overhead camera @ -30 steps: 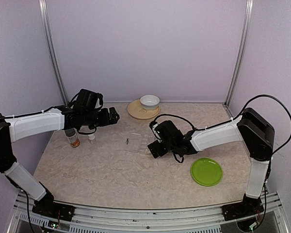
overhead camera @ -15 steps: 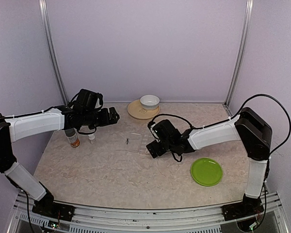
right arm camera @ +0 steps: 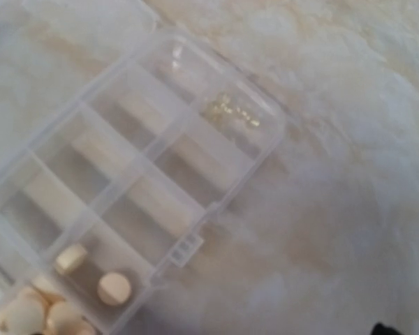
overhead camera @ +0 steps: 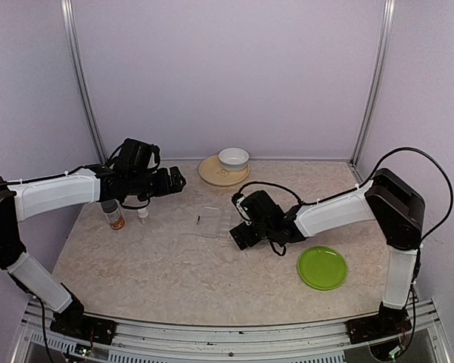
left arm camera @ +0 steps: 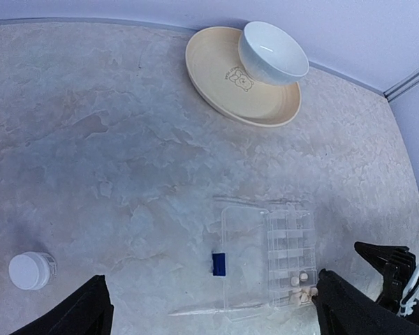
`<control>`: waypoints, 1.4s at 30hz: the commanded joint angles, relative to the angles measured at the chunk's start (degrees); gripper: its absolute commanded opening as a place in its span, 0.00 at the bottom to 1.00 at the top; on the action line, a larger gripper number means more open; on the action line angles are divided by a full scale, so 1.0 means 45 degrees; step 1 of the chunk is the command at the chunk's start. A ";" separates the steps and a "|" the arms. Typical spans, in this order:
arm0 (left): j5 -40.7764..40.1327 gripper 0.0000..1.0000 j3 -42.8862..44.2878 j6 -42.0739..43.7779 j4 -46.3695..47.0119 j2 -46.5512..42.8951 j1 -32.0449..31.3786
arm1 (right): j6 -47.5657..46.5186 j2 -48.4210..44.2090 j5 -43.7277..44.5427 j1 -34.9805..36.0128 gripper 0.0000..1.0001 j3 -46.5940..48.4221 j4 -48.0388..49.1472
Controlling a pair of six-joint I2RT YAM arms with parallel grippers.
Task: Sort the pills into containers
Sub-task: Adjust the pill in the compartment of the pill container.
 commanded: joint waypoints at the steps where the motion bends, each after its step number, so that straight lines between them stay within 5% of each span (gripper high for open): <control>1: 0.0045 0.99 -0.0115 -0.0072 0.0294 -0.0222 0.0064 | -0.0106 -0.1279 0.0059 -0.0033 1.00 -0.0991 0.1376; 42: 0.0364 0.99 -0.0125 -0.0150 0.0340 -0.0221 0.0348 | 0.0374 -0.0177 0.0658 -0.0085 1.00 0.0143 -0.0601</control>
